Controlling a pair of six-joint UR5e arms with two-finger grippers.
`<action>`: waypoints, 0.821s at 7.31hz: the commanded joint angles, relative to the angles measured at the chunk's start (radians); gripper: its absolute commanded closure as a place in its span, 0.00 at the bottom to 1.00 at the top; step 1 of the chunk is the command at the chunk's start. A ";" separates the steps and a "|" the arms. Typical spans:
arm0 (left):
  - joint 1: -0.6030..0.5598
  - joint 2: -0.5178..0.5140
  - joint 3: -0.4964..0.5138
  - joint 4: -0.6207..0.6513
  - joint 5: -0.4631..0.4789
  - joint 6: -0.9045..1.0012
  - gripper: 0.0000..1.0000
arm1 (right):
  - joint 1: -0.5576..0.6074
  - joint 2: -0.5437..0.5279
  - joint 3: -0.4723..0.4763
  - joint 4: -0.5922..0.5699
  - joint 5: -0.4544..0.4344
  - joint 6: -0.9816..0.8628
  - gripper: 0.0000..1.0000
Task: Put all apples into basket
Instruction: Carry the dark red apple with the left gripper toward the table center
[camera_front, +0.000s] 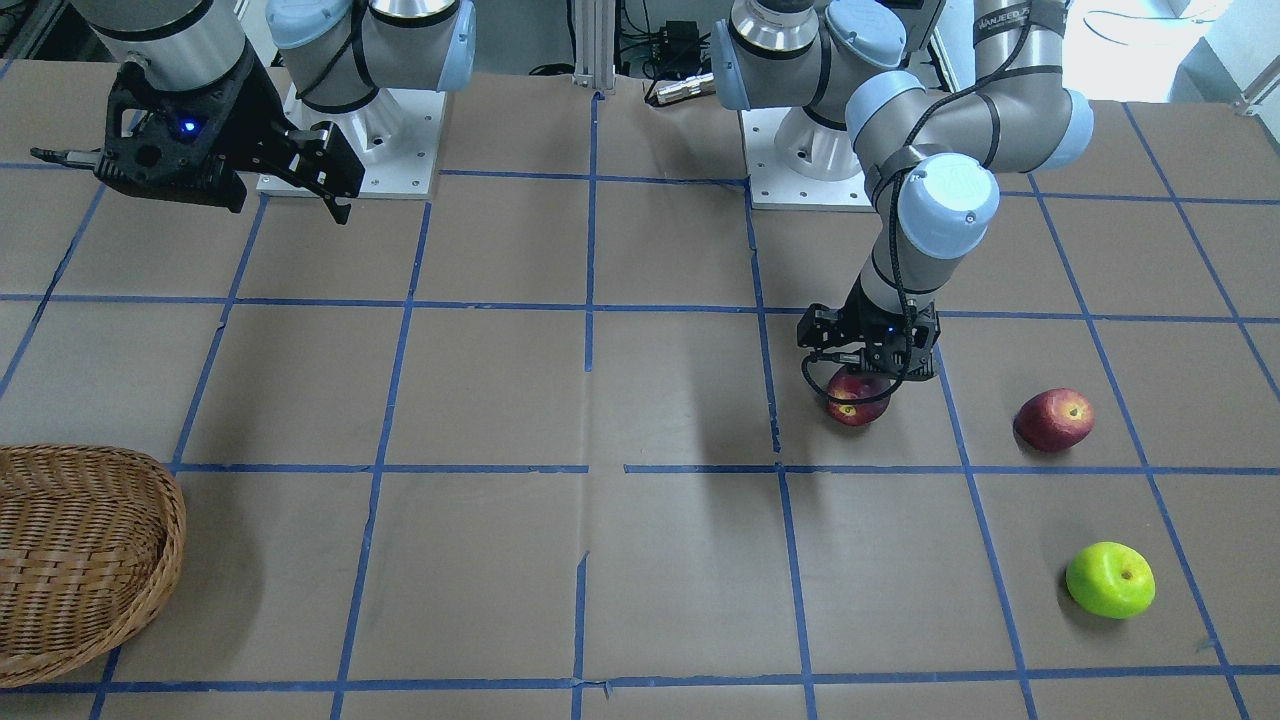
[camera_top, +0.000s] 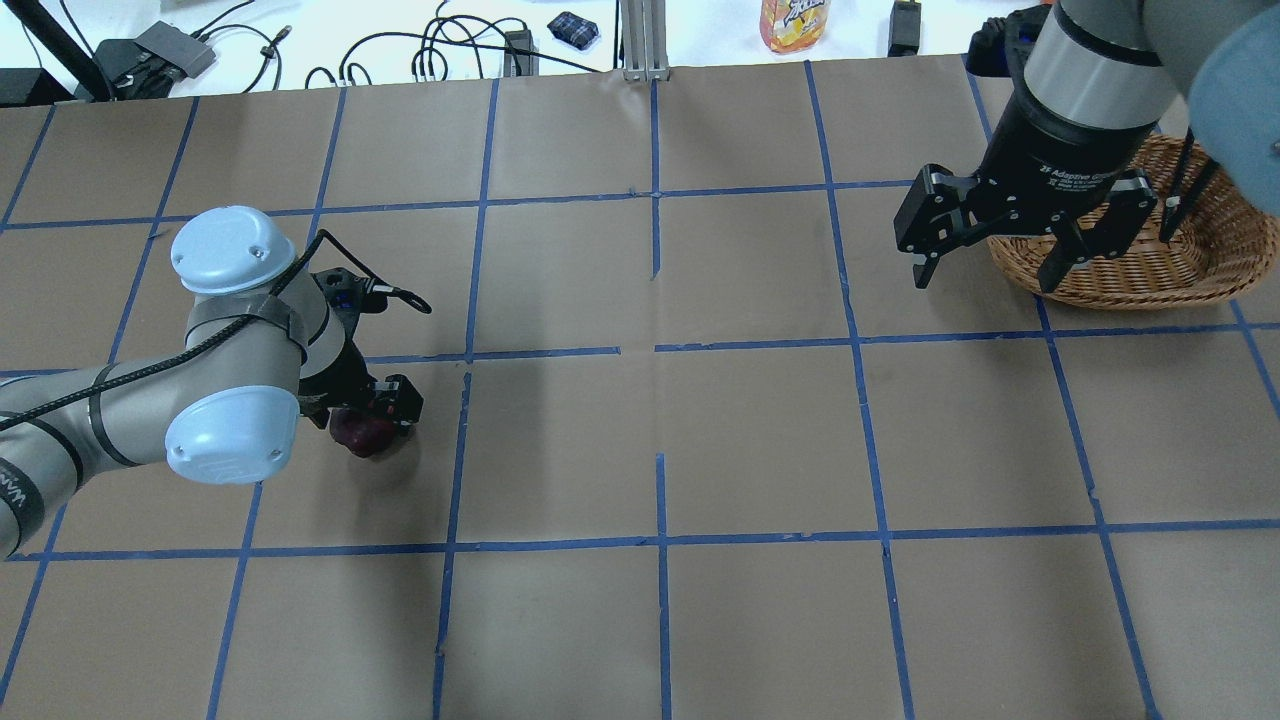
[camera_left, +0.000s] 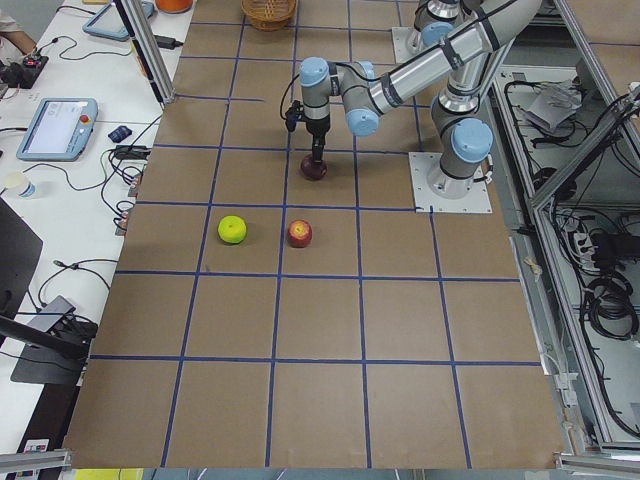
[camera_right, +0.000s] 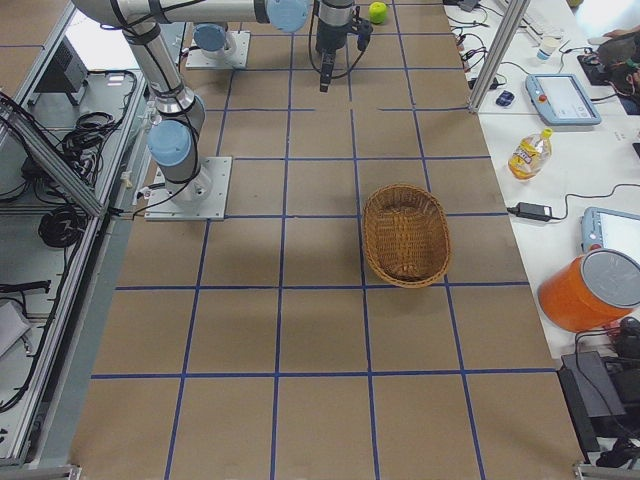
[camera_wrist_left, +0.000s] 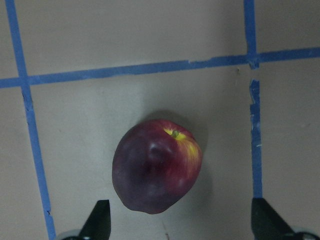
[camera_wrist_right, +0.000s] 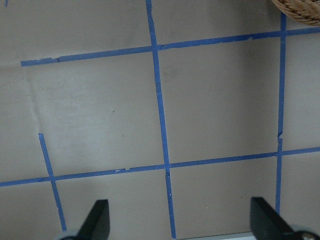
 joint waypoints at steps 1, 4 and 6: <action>0.004 -0.071 0.000 0.098 0.021 0.008 0.00 | 0.000 0.009 0.000 -0.012 0.001 -0.001 0.00; 0.004 -0.105 0.005 0.112 0.020 0.035 0.52 | -0.002 0.012 0.002 -0.019 0.006 0.002 0.00; 0.000 -0.115 0.029 0.143 0.008 0.007 0.89 | -0.011 0.029 0.008 -0.018 0.006 0.006 0.00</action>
